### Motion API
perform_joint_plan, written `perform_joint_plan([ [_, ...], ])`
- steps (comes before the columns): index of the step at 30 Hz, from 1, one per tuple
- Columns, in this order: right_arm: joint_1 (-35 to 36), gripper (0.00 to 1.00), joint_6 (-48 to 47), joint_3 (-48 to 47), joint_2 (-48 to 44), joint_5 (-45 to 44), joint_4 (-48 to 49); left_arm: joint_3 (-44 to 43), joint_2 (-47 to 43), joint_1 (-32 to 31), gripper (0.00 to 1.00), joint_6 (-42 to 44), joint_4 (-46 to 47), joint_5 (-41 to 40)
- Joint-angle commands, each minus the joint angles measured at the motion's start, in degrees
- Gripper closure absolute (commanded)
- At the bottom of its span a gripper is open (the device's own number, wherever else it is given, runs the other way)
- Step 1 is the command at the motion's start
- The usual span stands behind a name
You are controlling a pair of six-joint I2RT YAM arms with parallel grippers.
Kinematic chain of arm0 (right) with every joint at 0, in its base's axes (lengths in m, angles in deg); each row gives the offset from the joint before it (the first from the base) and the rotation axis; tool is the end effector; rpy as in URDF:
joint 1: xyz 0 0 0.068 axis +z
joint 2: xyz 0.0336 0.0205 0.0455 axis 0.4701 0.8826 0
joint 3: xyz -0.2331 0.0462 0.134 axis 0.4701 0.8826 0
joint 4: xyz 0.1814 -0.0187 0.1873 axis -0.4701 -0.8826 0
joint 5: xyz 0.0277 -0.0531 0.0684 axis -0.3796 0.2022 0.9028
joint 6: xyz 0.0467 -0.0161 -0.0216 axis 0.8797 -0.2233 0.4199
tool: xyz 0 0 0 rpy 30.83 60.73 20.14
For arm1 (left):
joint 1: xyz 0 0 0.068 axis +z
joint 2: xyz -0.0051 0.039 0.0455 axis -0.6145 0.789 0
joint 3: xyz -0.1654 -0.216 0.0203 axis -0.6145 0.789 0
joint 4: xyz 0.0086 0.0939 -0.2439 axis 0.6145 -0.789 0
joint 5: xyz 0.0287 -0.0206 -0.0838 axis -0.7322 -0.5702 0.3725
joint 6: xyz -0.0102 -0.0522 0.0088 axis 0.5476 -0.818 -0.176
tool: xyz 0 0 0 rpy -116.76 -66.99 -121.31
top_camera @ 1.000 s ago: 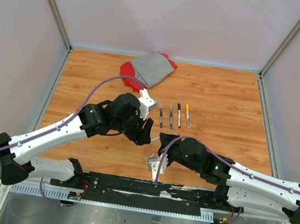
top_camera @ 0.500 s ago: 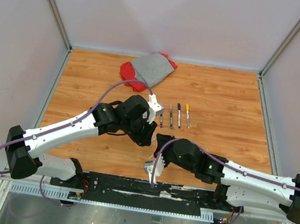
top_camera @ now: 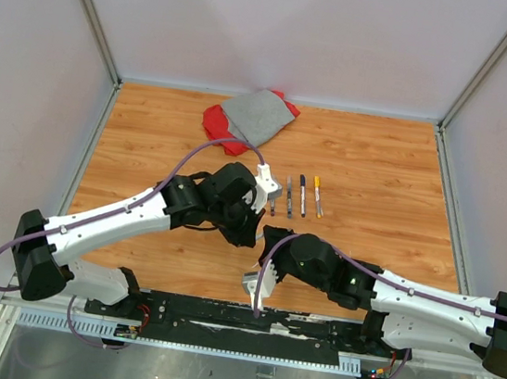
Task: Insert the pens into the pen caps
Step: Pick up the pen from the center of the board, then pick up the pen cap from the center of the board.
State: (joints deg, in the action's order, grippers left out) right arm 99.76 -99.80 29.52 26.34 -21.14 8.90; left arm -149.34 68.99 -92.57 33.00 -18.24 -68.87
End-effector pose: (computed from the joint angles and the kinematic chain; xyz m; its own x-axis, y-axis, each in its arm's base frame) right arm 0.0763 0.2140 0.2598 0.8508 -0.5060 -0.1415 -0.3002 -0.2471 -0.9213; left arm 0.1489 -0.2208 0.3059 -0.6386 0.4890 -0.5942 0.7364 0.6125 -0.2873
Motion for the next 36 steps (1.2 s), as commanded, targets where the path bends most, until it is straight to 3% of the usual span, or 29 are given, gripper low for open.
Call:
perform_joint_plan([
  [1, 1.2, 0.9, -1.3, -1.3, -1.2, 0.6, 2.6, 0.5, -1.2, 0.0, 0.99, 0.1, 0.6, -2.1],
  [5, 1.2, 0.64, -1.1, -0.7, -2.0, -0.2, 3.8, 1.1, -2.4, 0.0, 0.99, -0.5, 0.6, -4.1],
  [10, 1.2, 0.48, 3.1, 0.6, -5.2, -1.3, 6.8, 2.5, -5.3, 0.3, 1.0, -1.7, 1.0, -8.9],
  [15, 1.2, 0.44, 10.5, 3.0, -8.5, -2.1, 13.0, 4.5, -10.6, 6.1, 1.0, -3.1, 2.4, -8.9],
  [19, 1.1, 0.39, 21.6, 4.3, -10.6, -3.4, 18.5, 5.9, -17.4, 12.7, 0.99, -4.3, 3.5, -9.7],
  [22, 1.1, 0.34, 32.1, 3.7, -10.7, -4.6, 19.1, 6.4, -23.4, 15.0, 0.99, -5.8, 3.7, -14.1],
  [29, 1.1, 0.32, 50.1, 4.7, -4.4, -8.7, 26.2, 5.7, -37.5, 15.4, 0.99, -8.5, 3.0, -25.5],
  [32, 1.0, 0.3, 59.3, 0.4, 0.9, -10.6, 22.6, 5.5, -41.5, 15.4, 1.0, -9.0, 1.5, -28.0],
  [36, 0.5, 0.27, 73.4, -11.0, 10.6, -12.0, 9.9, 5.6, -45.3, 15.4, 0.99, -9.2, -1.1, -30.7],
])
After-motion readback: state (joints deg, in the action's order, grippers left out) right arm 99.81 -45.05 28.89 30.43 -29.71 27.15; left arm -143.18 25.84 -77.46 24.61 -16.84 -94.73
